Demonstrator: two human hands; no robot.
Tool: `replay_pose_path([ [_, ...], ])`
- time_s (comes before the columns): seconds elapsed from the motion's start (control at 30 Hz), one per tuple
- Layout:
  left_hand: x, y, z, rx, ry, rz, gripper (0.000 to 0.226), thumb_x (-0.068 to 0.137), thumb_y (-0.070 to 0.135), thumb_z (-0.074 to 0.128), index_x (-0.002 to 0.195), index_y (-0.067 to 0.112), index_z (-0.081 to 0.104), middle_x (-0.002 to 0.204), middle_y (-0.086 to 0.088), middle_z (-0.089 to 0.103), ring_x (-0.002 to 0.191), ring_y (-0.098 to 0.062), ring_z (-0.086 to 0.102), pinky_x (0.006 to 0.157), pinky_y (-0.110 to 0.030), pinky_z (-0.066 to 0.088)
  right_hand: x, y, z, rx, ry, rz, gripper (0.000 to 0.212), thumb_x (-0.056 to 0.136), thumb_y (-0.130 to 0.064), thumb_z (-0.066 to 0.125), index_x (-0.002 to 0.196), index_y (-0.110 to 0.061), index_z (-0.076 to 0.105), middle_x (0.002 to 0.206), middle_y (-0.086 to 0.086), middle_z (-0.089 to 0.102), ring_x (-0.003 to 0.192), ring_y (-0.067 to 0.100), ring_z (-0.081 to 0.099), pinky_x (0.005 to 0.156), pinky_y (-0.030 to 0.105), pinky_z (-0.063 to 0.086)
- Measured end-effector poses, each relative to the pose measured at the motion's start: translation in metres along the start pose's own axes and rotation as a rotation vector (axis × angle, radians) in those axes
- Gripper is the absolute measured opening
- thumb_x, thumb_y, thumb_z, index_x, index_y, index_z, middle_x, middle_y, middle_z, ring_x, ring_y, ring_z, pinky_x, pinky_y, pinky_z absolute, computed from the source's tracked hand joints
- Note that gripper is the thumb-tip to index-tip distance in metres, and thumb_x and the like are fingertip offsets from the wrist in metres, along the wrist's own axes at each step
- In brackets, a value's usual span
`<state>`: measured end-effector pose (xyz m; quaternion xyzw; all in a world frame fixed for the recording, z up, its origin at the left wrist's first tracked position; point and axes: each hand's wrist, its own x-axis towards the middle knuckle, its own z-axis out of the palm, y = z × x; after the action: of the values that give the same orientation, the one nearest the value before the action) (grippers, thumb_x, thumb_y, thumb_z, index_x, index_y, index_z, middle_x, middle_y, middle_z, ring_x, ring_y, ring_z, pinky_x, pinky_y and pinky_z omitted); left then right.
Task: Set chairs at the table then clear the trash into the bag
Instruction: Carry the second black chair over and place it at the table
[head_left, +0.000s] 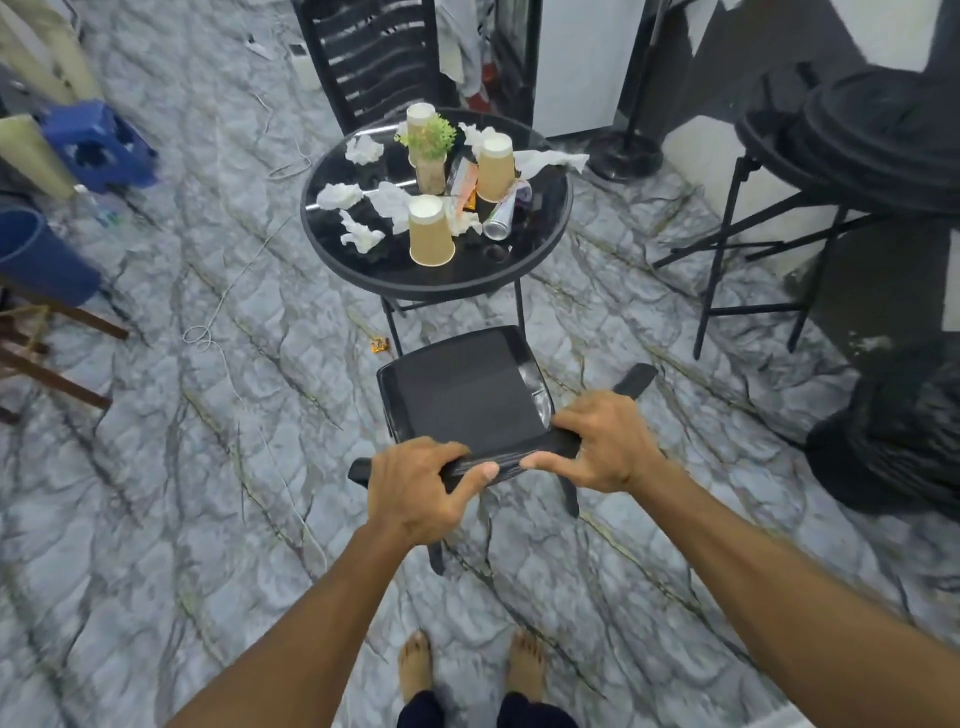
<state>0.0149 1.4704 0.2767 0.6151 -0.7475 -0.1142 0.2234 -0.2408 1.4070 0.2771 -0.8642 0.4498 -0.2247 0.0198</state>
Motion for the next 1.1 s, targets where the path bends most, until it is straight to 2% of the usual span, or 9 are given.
replay_pose_path([
  [0.1, 0.005, 0.002, -0.004, 0.019, 0.009, -0.006, 0.066, 0.086, 0.078, 0.035, 0.083, 0.028, 0.077, 0.063, 0.005, 0.063, 0.061, -0.019, 0.061, 0.056, -0.033, 0.045, 0.006, -0.003, -0.007, 0.006, -0.068, 0.037, 0.073, 0.082, -0.085, 0.04, 0.051, -0.019, 0.044, 0.045, -0.004, 0.044, 0.043, 0.018, 0.038, 0.046, 0.032, 0.032],
  [0.23, 0.005, 0.006, -0.011, 0.024, -0.098, -0.048, 0.07, 0.083, 0.081, 0.029, 0.094, 0.031, 0.076, 0.073, 0.006, 0.067, 0.075, -0.017, 0.063, 0.068, -0.037, 0.047, 0.01, -0.007, -0.009, -0.003, -0.205, 0.053, 0.074, 0.085, -0.086, 0.027, 0.079, -0.029, 0.075, 0.064, -0.008, 0.068, 0.058, 0.011, 0.058, 0.054, 0.032, 0.043],
  [0.37, 0.002, 0.019, -0.015, -0.116, -0.206, -0.003, 0.051, 0.089, 0.068, 0.036, 0.113, 0.038, 0.069, 0.089, 0.01, 0.075, 0.086, -0.014, 0.066, 0.077, -0.043, 0.05, 0.0, -0.011, -0.014, 0.011, -0.208, 0.064, 0.073, 0.085, -0.085, 0.027, 0.078, -0.029, 0.074, 0.06, -0.011, 0.062, 0.057, 0.009, 0.052, 0.056, 0.031, 0.035],
  [0.43, -0.003, 0.024, -0.015, -0.138, -0.227, 0.04, 0.044, 0.093, 0.064, 0.038, 0.104, 0.034, 0.069, 0.079, 0.008, 0.071, 0.075, -0.011, 0.063, 0.07, -0.044, 0.05, -0.011, -0.016, -0.017, 0.007, -0.188, 0.063, 0.069, 0.085, -0.082, 0.032, 0.075, -0.028, 0.073, 0.056, -0.012, 0.054, 0.054, 0.008, 0.043, 0.058, 0.03, 0.029],
  [0.5, -0.014, 0.026, -0.013, -0.13, -0.236, 0.082, 0.043, 0.095, 0.063, 0.038, 0.096, 0.032, 0.068, 0.071, 0.007, 0.065, 0.069, -0.012, 0.059, 0.065, -0.045, 0.048, -0.026, -0.021, -0.019, -0.005, -0.198, 0.062, 0.07, 0.086, -0.083, 0.03, 0.075, -0.029, 0.073, 0.056, -0.01, 0.057, 0.054, 0.01, 0.048, 0.062, 0.03, 0.034],
  [0.73, -0.007, 0.02, -0.019, -0.181, -0.255, 0.108, 0.046, 0.094, 0.063, 0.04, 0.093, 0.029, 0.072, 0.071, 0.007, 0.066, 0.068, -0.012, 0.059, 0.065, -0.042, 0.048, -0.022, -0.033, -0.027, 0.057, -0.234, 0.111, 0.068, 0.085, -0.082, 0.035, 0.083, -0.027, 0.075, 0.068, -0.011, 0.066, 0.064, 0.008, 0.053, 0.071, 0.028, 0.034],
  [0.8, -0.002, 0.014, -0.017, -0.17, -0.257, 0.142, 0.051, 0.094, 0.064, 0.041, 0.083, 0.024, 0.072, 0.067, 0.005, 0.063, 0.064, -0.014, 0.057, 0.063, -0.042, 0.046, -0.022, -0.037, -0.026, 0.055, -0.22, 0.131, 0.066, 0.086, -0.082, 0.037, 0.075, -0.026, 0.071, 0.062, -0.011, 0.06, 0.06, 0.007, 0.046, 0.072, 0.03, 0.035],
  [0.9, -0.011, 0.013, -0.01, -0.157, -0.262, 0.202, 0.057, 0.095, 0.065, 0.042, 0.069, 0.019, 0.063, 0.058, 0.002, 0.053, 0.056, -0.017, 0.05, 0.057, -0.04, 0.042, -0.038, -0.037, -0.022, 0.022, -0.221, 0.125, 0.07, 0.085, -0.086, 0.032, 0.075, -0.028, 0.071, 0.063, -0.009, 0.063, 0.062, 0.009, 0.052, 0.079, 0.03, 0.038],
  [1.1, 0.012, 0.006, -0.015, -0.127, -0.21, 0.172, 0.06, 0.094, 0.068, 0.039, 0.065, 0.02, 0.062, 0.055, 0.003, 0.052, 0.054, -0.016, 0.05, 0.056, -0.041, 0.043, -0.007, -0.031, -0.021, 0.046, -0.217, 0.114, 0.079, 0.083, -0.088, 0.025, 0.079, -0.025, 0.073, 0.068, -0.009, 0.067, 0.064, 0.009, 0.054, 0.074, 0.032, 0.042],
])
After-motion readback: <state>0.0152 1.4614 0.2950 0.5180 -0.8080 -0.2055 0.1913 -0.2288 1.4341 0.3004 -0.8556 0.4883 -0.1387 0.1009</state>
